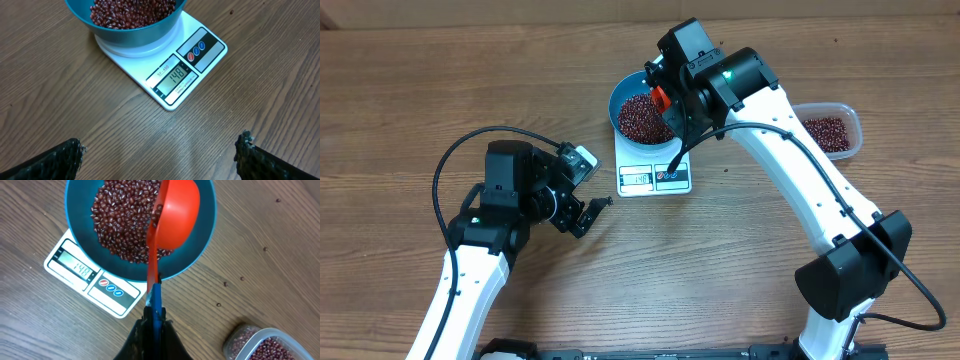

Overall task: Scoop item into bowl and weigh 150g on scale
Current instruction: 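Hold the scoop over the teal bowl and tip small amounts in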

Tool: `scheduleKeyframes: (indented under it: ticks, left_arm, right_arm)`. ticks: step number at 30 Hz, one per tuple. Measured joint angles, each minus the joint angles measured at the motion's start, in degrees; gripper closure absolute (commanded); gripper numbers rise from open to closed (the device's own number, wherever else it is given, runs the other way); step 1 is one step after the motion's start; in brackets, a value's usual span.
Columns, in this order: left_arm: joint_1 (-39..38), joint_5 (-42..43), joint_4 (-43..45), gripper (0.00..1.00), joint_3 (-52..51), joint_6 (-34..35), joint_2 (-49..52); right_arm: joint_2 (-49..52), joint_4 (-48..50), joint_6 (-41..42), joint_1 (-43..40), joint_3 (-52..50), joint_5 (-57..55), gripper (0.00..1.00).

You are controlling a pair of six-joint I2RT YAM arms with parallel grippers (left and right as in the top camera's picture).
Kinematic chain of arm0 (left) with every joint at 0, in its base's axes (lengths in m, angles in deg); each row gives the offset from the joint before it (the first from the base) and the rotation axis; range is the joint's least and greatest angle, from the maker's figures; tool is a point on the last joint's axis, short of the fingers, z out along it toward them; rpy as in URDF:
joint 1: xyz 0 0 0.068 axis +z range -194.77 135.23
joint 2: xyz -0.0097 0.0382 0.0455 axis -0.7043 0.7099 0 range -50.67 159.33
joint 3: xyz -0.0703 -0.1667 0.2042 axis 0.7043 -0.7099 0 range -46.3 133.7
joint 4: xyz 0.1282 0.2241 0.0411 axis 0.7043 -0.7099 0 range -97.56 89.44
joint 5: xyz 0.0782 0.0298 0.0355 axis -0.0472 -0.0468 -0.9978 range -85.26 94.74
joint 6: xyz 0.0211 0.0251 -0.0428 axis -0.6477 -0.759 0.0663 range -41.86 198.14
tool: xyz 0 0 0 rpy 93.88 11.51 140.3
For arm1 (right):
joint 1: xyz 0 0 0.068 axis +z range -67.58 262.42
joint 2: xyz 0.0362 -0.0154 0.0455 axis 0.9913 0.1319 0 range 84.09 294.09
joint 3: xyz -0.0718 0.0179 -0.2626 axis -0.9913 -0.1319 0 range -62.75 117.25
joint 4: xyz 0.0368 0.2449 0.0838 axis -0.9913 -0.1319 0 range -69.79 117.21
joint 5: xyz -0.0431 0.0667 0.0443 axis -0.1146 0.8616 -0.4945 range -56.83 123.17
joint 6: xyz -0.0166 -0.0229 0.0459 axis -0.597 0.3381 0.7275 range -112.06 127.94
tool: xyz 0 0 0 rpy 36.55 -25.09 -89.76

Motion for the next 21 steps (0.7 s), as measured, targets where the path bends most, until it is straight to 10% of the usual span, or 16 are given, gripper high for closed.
scheduleKeyframes:
  ticks: [21]
  left_arm:
    - [0.00, -0.02, 0.00, 0.01, 0.00, 0.00, 0.00]
  right_arm:
    - [0.00, -0.24, -0.85, 0.00, 0.00, -0.52, 0.96]
